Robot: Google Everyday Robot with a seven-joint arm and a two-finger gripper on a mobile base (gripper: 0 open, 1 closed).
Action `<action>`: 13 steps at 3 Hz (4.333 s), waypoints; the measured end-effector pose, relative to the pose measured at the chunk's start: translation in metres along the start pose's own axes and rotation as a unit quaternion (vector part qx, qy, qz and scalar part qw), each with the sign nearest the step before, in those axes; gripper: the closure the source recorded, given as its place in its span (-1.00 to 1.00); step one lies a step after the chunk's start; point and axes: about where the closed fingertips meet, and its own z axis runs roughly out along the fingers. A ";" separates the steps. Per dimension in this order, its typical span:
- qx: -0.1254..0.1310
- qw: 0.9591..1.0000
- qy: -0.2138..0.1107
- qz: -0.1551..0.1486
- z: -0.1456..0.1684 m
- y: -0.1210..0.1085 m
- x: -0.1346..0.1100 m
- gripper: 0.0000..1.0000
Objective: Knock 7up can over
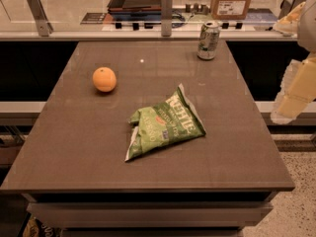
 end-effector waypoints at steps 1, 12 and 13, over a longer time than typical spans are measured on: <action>0.000 1.000 0.000 0.000 0.000 0.000 0.000 -1.00; 0.169 0.898 -0.319 0.250 0.114 -0.211 -0.004 -1.00; 0.157 0.891 -0.343 0.253 0.135 -0.228 -0.010 -1.00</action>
Offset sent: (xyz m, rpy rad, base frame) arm 0.0126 -0.0075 0.0002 0.0380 -0.0384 -0.0470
